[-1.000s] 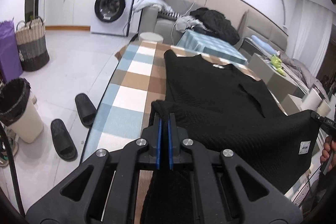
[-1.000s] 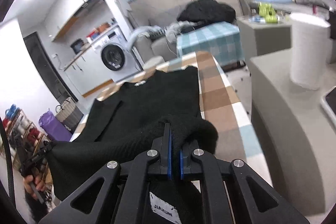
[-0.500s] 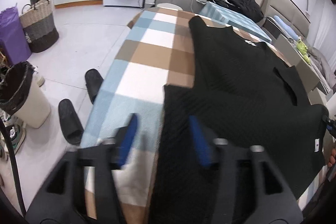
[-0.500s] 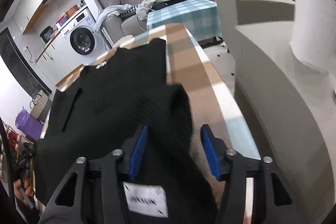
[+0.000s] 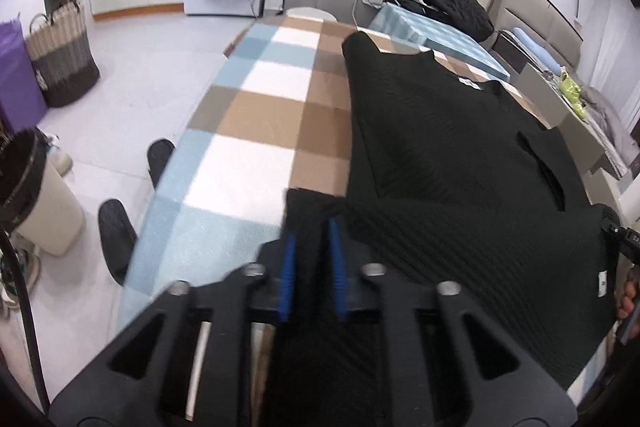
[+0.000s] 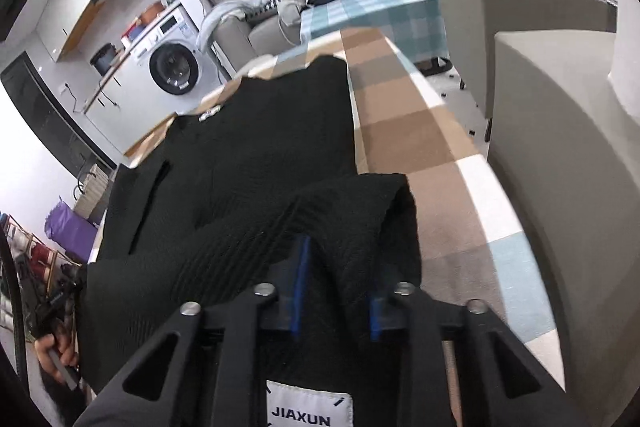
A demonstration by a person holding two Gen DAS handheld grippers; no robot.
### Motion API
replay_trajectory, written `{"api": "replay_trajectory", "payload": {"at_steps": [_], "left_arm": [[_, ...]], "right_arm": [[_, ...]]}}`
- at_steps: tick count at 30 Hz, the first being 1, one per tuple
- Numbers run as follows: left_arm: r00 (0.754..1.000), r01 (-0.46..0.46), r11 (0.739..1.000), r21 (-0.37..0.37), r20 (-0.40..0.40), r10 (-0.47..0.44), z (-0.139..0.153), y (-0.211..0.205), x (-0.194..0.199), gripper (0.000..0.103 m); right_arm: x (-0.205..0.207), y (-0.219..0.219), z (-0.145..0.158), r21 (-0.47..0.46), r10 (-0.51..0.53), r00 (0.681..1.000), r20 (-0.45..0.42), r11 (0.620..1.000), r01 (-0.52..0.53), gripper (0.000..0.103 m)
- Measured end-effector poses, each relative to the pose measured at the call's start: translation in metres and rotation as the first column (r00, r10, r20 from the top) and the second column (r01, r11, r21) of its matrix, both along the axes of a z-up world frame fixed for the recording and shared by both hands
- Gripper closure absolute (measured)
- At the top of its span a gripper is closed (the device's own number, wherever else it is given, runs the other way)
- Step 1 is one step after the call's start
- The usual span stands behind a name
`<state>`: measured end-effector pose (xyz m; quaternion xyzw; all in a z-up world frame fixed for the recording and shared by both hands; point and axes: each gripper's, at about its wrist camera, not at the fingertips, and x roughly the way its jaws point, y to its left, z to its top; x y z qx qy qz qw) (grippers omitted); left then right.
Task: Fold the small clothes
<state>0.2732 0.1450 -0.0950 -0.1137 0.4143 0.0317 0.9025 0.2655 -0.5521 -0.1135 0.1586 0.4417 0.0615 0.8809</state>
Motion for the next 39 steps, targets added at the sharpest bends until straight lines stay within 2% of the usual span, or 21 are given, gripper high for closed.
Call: {"api": "replay_trajectory", "payload": {"at_steps": [1, 4, 7, 8, 10, 11, 12, 13, 19, 20, 21, 23, 25, 27, 31, 35, 39], "left_arm": [[1.000, -0.006, 1.000, 0.000, 0.012, 0.006, 0.001, 0.003, 0.000, 0.097], [0.999, -0.033, 0.999, -0.030, 0.011, 0.033, 0.000, 0.012, 0.002, 0.097], [0.999, -0.037, 0.998, -0.049, -0.011, 0.036, -0.004, 0.012, 0.002, 0.095], [0.999, -0.033, 0.999, -0.041, -0.019, 0.033, -0.004, 0.011, 0.001, 0.091], [0.999, -0.021, 1.000, -0.014, -0.035, 0.021, -0.003, 0.006, -0.004, 0.069], [0.999, -0.019, 1.000, -0.001, -0.031, 0.019, -0.002, 0.004, -0.008, 0.062], [1.000, -0.015, 1.000, 0.009, -0.026, 0.016, -0.001, 0.002, -0.012, 0.047], [1.000, -0.006, 1.000, 0.014, -0.025, 0.006, 0.001, 0.000, -0.018, 0.042], [0.999, 0.023, 0.999, 0.040, -0.037, -0.022, -0.002, -0.009, -0.045, 0.042], [0.999, 0.025, 0.999, 0.041, -0.037, -0.023, -0.003, -0.009, -0.047, 0.043], [0.999, 0.023, 0.999, 0.039, -0.032, -0.022, -0.003, -0.010, -0.049, 0.048], [1.000, 0.026, 0.999, 0.028, -0.018, -0.025, -0.003, -0.010, -0.053, 0.065], [1.000, 0.025, 0.999, 0.030, -0.003, -0.025, 0.000, -0.012, -0.056, 0.086], [0.999, 0.023, 0.998, 0.052, 0.027, -0.024, 0.006, -0.015, -0.061, 0.097], [0.995, 0.007, 0.999, 0.053, 0.096, -0.012, 0.023, -0.014, -0.073, 0.099], [0.987, -0.006, 1.000, 0.025, 0.160, 0.002, 0.045, -0.010, -0.079, 0.099], [0.980, -0.019, 1.000, 0.020, 0.197, 0.015, 0.059, -0.005, -0.063, 0.099]], "right_arm": [[0.000, 0.001, -0.001, -0.007, 0.002, 1.000, -0.011, 1.000, -0.002, 0.089], [-0.008, 0.003, -0.001, 0.006, 0.002, 1.000, -0.031, 1.000, -0.002, 0.091], [-0.016, -0.002, 0.002, 0.030, -0.002, 1.000, -0.014, 1.000, 0.002, 0.084], [-0.019, -0.004, 0.002, 0.038, -0.012, 1.000, -0.016, 0.999, 0.013, 0.083], [-0.030, -0.007, 0.005, 0.054, -0.010, 1.000, -0.002, 0.998, 0.010, 0.073], [-0.035, -0.008, 0.007, 0.051, -0.010, 1.000, 0.007, 0.999, 0.010, 0.067], [-0.040, -0.009, 0.009, 0.042, -0.009, 1.000, 0.015, 0.999, 0.009, 0.058], [-0.045, -0.008, 0.010, 0.031, -0.006, 1.000, 0.018, 1.000, 0.005, 0.058], [-0.058, -0.010, 0.009, -0.029, 0.013, 1.000, 0.023, 0.999, -0.012, 0.058], [-0.058, -0.010, 0.008, -0.033, 0.008, 1.000, 0.020, 0.999, -0.007, 0.058], [-0.057, -0.009, 0.007, -0.033, 0.008, 1.000, 0.023, 0.999, -0.007, 0.058], [-0.056, -0.005, 0.006, -0.039, 0.014, 0.999, 0.036, 0.999, -0.012, 0.061], [-0.056, -0.001, 0.005, -0.066, 0.019, 0.999, 0.036, 0.998, -0.017, 0.089], [-0.059, 0.001, 0.007, -0.093, 0.028, 0.998, 0.053, 0.995, -0.023, 0.097], [-0.072, -0.003, 0.028, -0.090, 0.020, 0.990, 0.139, 0.996, -0.008, 0.098], [-0.076, -0.008, 0.055, -0.025, -0.015, 0.970, 0.241, 0.999, 0.021, 0.098], [-0.056, -0.004, 0.064, -0.018, -0.053, 0.962, 0.267, 0.998, 0.060, 0.098]]}}
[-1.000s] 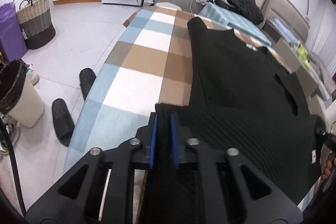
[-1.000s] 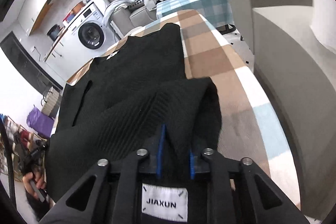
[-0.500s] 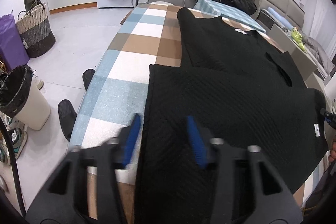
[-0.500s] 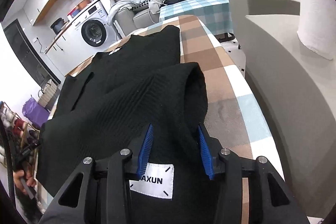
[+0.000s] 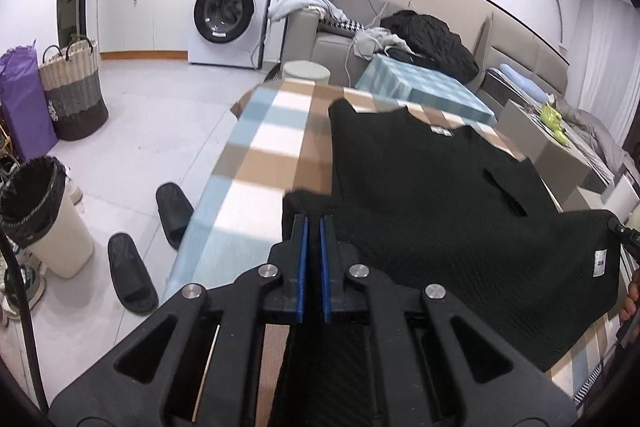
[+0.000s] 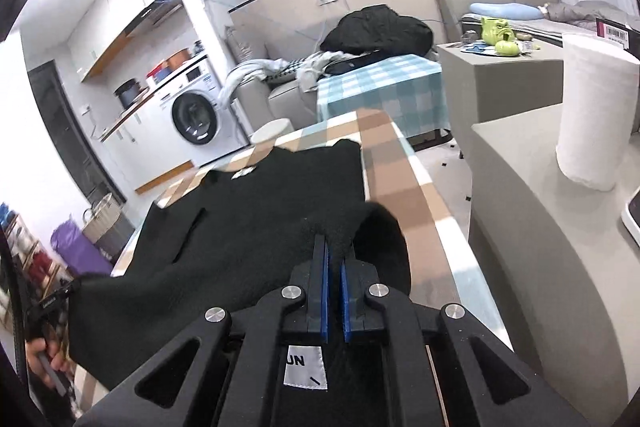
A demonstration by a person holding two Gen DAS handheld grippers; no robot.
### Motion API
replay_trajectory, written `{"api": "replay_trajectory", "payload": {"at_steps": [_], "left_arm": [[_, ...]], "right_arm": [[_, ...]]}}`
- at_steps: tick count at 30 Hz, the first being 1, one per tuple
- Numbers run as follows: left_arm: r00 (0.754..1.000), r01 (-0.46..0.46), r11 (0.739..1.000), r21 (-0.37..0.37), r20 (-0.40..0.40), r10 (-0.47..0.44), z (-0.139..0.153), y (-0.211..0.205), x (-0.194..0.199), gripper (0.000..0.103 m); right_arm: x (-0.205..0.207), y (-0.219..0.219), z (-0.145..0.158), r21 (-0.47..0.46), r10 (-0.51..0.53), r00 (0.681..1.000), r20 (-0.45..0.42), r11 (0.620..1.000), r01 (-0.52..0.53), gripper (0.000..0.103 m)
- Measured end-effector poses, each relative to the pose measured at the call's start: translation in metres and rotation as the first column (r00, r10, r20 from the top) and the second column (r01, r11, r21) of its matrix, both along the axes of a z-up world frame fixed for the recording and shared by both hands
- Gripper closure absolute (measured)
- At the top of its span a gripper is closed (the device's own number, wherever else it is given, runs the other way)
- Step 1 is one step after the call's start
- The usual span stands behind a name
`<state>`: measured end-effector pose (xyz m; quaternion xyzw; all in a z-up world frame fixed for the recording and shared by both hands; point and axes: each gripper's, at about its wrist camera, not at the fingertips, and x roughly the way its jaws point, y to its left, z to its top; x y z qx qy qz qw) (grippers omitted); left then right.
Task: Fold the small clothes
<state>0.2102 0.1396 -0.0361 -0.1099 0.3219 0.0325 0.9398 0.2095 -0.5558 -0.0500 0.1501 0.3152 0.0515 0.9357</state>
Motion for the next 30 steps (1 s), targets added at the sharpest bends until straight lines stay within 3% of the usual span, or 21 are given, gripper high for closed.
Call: {"api": "replay_trajectory", "payload": {"at_steps": [6, 8, 9, 10, 11, 12, 13, 14, 18, 21, 24, 26, 28, 30], "left_arm": [[0.996, -0.021, 1.000, 0.000, -0.082, 0.021, -0.019, 0.007, 0.046, 0.099], [0.991, -0.028, 1.000, -0.002, -0.134, 0.027, -0.032, 0.007, 0.056, 0.098], [0.987, -0.032, 0.999, -0.004, -0.158, 0.031, -0.037, 0.007, 0.057, 0.095], [0.985, -0.029, 1.000, -0.006, -0.171, 0.027, -0.041, 0.007, 0.057, 0.088], [0.984, -0.020, 1.000, -0.009, -0.178, 0.018, -0.045, 0.007, 0.057, 0.082], [0.982, -0.013, 1.000, -0.013, -0.187, 0.010, -0.048, 0.006, 0.056, 0.064], [0.981, -0.013, 1.000, -0.015, -0.195, 0.010, -0.052, 0.006, 0.056, 0.049], [0.980, -0.014, 1.000, -0.018, -0.196, 0.010, -0.054, 0.006, 0.056, 0.047], [0.976, -0.001, 0.999, -0.034, -0.217, -0.007, -0.063, 0.002, 0.067, 0.046], [0.975, 0.004, 0.999, -0.042, -0.224, -0.013, -0.067, -0.001, 0.076, 0.046], [0.973, 0.001, 0.998, -0.068, -0.229, -0.017, -0.071, -0.004, 0.086, 0.046], [0.974, 0.003, 0.997, -0.078, -0.226, -0.021, -0.073, -0.006, 0.091, 0.053], [0.976, 0.018, 0.997, -0.071, -0.217, -0.033, -0.074, -0.010, 0.093, 0.070], [0.975, 0.041, 0.998, -0.053, -0.214, -0.051, -0.073, -0.015, 0.094, 0.079]], "right_arm": [[0.042, -0.005, -0.037, 0.016, -0.120, 0.980, -0.160, 0.992, 0.124, 0.096], [0.045, -0.005, -0.045, 0.016, -0.115, 0.973, -0.198, 0.993, 0.121, 0.087], [0.043, -0.008, -0.047, 0.027, -0.109, 0.973, -0.205, 0.993, 0.117, 0.078], [0.041, -0.010, -0.048, 0.035, -0.102, 0.974, -0.204, 0.993, 0.111, 0.064], [0.039, -0.013, -0.049, 0.041, -0.090, 0.974, -0.209, 0.994, 0.101, 0.057], [0.037, -0.014, -0.051, 0.045, -0.078, 0.973, -0.218, 0.995, 0.090, 0.052], [0.037, -0.015, -0.054, 0.054, -0.055, 0.972, -0.228, 0.996, 0.069, 0.052], [0.039, -0.015, -0.057, 0.069, -0.023, 0.971, -0.236, 0.997, 0.040, 0.052], [0.045, -0.010, -0.062, 0.068, 0.007, 0.970, -0.242, 0.998, 0.010, 0.052], [0.050, -0.013, -0.066, 0.105, -0.023, 0.975, -0.222, 0.993, 0.047, 0.052], [0.056, -0.014, -0.070, 0.139, -0.034, 0.975, -0.220, 0.988, 0.066, 0.058], [0.060, -0.009, -0.071, 0.127, -0.026, 0.975, -0.220, 0.990, 0.055, 0.065], [0.061, -0.004, -0.071, 0.108, -0.013, 0.973, -0.228, 0.993, 0.039, 0.074], [0.062, 0.000, -0.070, 0.081, -0.008, 0.973, -0.231, 0.996, 0.028, 0.078]]}}
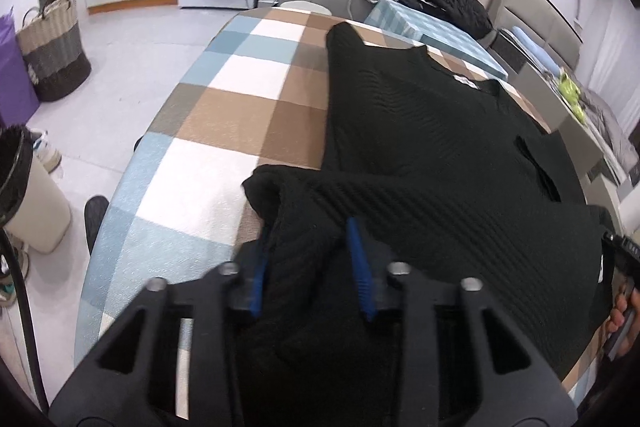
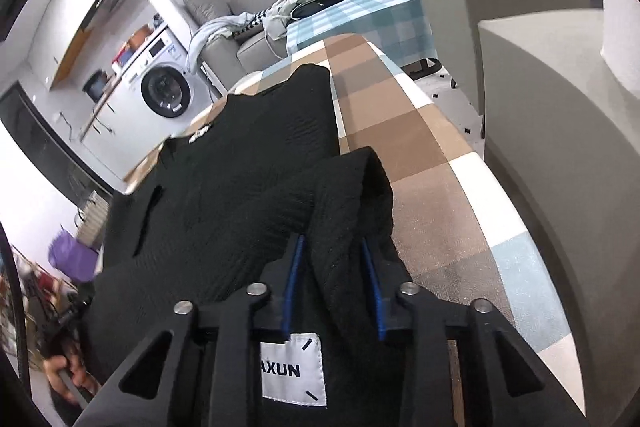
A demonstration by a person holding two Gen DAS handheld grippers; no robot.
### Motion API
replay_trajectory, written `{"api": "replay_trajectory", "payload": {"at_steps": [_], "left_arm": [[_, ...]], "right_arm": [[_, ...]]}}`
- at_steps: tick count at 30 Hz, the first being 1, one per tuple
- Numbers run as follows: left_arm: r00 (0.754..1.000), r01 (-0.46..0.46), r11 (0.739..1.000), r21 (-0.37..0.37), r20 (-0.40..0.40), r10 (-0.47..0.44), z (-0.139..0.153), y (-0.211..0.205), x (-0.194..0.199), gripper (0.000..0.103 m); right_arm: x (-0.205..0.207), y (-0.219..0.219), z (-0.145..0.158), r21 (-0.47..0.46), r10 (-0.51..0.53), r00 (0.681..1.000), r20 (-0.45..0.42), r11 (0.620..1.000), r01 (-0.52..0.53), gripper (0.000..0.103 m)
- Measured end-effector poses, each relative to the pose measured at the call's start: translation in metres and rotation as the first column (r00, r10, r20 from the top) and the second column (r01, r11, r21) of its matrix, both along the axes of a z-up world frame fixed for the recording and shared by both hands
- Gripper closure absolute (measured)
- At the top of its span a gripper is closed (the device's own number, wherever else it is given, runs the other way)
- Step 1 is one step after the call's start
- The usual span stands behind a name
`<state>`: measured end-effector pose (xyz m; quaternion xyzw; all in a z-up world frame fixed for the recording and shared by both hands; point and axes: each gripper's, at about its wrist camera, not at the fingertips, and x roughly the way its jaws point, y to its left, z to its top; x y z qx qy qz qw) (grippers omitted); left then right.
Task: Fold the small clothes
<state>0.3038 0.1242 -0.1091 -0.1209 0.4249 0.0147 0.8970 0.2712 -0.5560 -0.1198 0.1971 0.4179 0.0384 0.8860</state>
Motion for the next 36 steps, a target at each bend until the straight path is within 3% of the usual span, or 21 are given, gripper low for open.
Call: {"api": "replay_trajectory", "payload": {"at_steps": [2, 9, 19, 21, 24, 30, 32, 34, 36], "left_arm": [[1.000, 0.027, 0.999, 0.041, 0.003, -0.027, 0.002, -0.007, -0.001, 0.083], [0.998, 0.070, 0.995, 0.075, 0.001, -0.070, 0.005, -0.010, -0.019, 0.084], [0.999, 0.044, 0.996, 0.073, 0.018, -0.045, 0.011, 0.004, -0.073, 0.083], [0.999, 0.033, 0.997, 0.068, 0.030, -0.035, 0.013, 0.008, -0.083, 0.074], [0.999, 0.011, 0.996, 0.085, 0.037, -0.014, 0.019, 0.012, -0.095, 0.046], [0.998, 0.009, 0.997, 0.078, 0.058, -0.013, 0.025, 0.013, -0.115, 0.045], [0.998, -0.004, 0.997, 0.079, 0.058, -0.001, 0.024, 0.012, -0.116, 0.051], [0.998, -0.009, 0.997, 0.080, 0.063, 0.003, 0.024, 0.010, -0.117, 0.085], [0.997, -0.024, 0.995, 0.093, 0.074, 0.017, 0.025, 0.010, -0.116, 0.095]], "right_arm": [[-0.002, 0.001, 0.000, -0.006, 0.004, 1.000, -0.004, 1.000, -0.004, 0.080], [-0.012, 0.003, 0.000, -0.023, 0.002, 1.000, -0.012, 1.000, -0.003, 0.082], [-0.052, 0.001, 0.002, -0.009, 0.048, 0.998, -0.032, 0.999, -0.048, 0.081], [-0.059, -0.005, 0.003, 0.000, 0.039, 0.999, -0.021, 0.999, -0.039, 0.078], [-0.067, -0.014, 0.005, 0.001, 0.033, 0.999, -0.009, 0.999, -0.033, 0.066], [-0.079, -0.018, 0.009, 0.002, 0.058, 0.998, 0.028, 0.998, -0.058, 0.063], [-0.077, -0.014, 0.011, -0.011, 0.072, 0.996, 0.048, 0.997, -0.072, 0.064], [-0.076, -0.009, 0.013, -0.054, 0.088, 0.994, 0.063, 0.995, -0.084, 0.085], [-0.075, -0.005, 0.015, -0.090, 0.095, 0.992, 0.083, 0.992, -0.088, 0.097]]}}
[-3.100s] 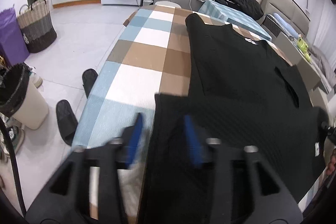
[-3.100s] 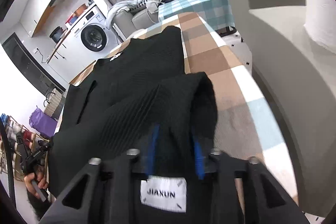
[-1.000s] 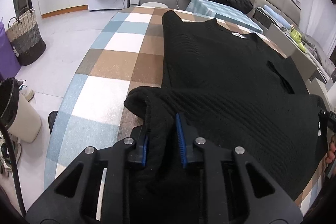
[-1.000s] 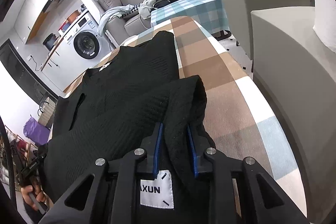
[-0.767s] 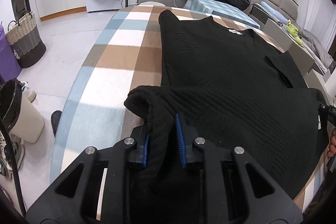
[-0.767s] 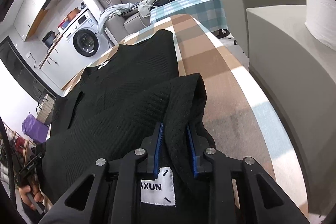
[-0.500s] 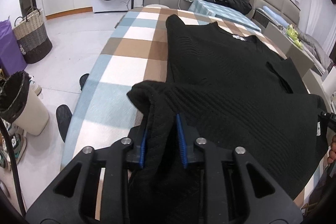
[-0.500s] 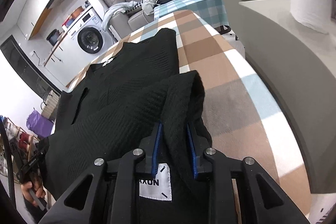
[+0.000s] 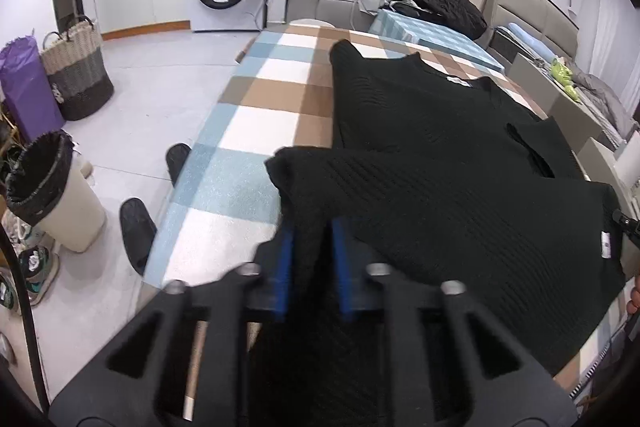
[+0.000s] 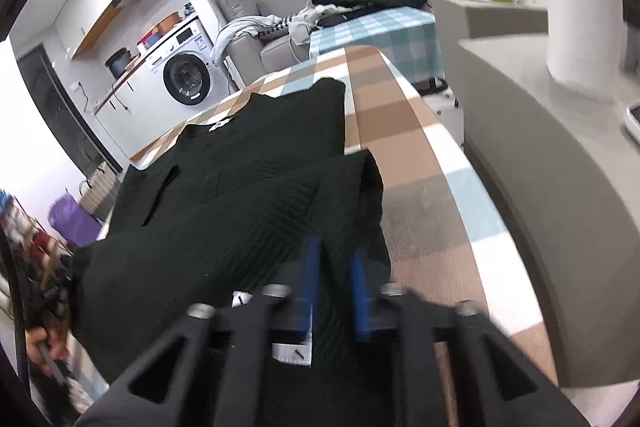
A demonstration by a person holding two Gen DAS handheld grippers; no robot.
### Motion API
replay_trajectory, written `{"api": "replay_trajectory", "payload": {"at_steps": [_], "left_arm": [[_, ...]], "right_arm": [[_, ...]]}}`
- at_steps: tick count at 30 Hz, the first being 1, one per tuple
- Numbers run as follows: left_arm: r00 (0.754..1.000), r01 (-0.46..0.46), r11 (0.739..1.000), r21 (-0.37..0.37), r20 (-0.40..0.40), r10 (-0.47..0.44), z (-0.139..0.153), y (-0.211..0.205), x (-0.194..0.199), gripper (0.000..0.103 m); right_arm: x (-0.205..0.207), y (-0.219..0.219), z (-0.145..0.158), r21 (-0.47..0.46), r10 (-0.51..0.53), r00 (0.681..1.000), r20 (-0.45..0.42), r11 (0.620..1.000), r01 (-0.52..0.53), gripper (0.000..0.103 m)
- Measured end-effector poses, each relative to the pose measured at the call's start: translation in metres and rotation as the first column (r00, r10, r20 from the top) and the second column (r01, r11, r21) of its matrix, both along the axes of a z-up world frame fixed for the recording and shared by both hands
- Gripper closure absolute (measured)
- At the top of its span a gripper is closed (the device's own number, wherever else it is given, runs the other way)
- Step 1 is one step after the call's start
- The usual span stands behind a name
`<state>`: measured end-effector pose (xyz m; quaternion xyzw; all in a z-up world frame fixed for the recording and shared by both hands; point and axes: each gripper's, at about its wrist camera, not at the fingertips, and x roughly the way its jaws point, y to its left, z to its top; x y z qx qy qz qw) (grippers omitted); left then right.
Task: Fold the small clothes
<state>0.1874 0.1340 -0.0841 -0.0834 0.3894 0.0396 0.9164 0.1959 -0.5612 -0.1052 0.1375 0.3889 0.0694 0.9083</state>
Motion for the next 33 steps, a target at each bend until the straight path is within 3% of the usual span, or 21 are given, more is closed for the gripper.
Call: {"api": "replay_trajectory", "payload": {"at_steps": [4, 9, 12, 14, 17, 19, 21, 27, 33], "left_arm": [[0.997, -0.020, 0.999, -0.034, 0.072, 0.022, 0.017, 0.006, 0.000, 0.098], [0.988, -0.012, 1.000, -0.019, 0.157, 0.014, 0.047, 0.005, 0.016, 0.098], [0.989, -0.033, 0.999, 0.008, 0.143, 0.031, 0.045, 0.004, 0.040, 0.098], [0.994, -0.040, 0.999, 0.010, 0.105, 0.038, 0.034, 0.006, 0.054, 0.097], [0.999, -0.045, 0.999, 0.012, 0.013, 0.045, 0.015, 0.010, 0.064, 0.085], [0.998, -0.054, 0.998, 0.006, -0.017, 0.055, 0.007, 0.017, 0.058, 0.056], [0.996, -0.086, 0.996, 0.007, -0.003, 0.086, 0.004, 0.024, 0.043, 0.038], [0.992, -0.127, 0.991, -0.027, -0.015, 0.127, -0.003, 0.038, 0.008, 0.036], [0.995, -0.091, 0.993, -0.076, -0.038, 0.088, -0.008, 0.029, -0.005, 0.035]], "right_arm": [[0.000, -0.002, 0.020, 0.023, -0.011, 0.995, 0.097, 1.000, 0.008, 0.099], [0.017, 0.001, 0.053, 0.055, -0.036, 0.981, 0.189, 0.998, 0.026, 0.099], [0.045, 0.004, 0.048, 0.035, -0.063, 0.984, 0.167, 0.998, 0.058, 0.099], [0.066, 0.004, 0.031, -0.005, -0.087, 0.993, 0.075, 0.996, 0.087, 0.094], [0.072, -0.009, 0.010, 0.028, -0.123, 0.992, -0.034, 0.992, 0.124, 0.074], [0.060, -0.022, 0.006, 0.092, -0.121, 0.992, -0.047, 0.988, 0.125, 0.059], [0.039, -0.033, 0.005, 0.127, -0.121, 0.991, -0.050, 0.984, 0.126, 0.054], [-0.011, -0.052, -0.013, 0.240, -0.068, 0.995, -0.072, 0.967, 0.084, 0.050], [-0.006, -0.039, -0.021, 0.271, 0.002, 0.999, -0.044, 0.963, 0.010, 0.050]]}}
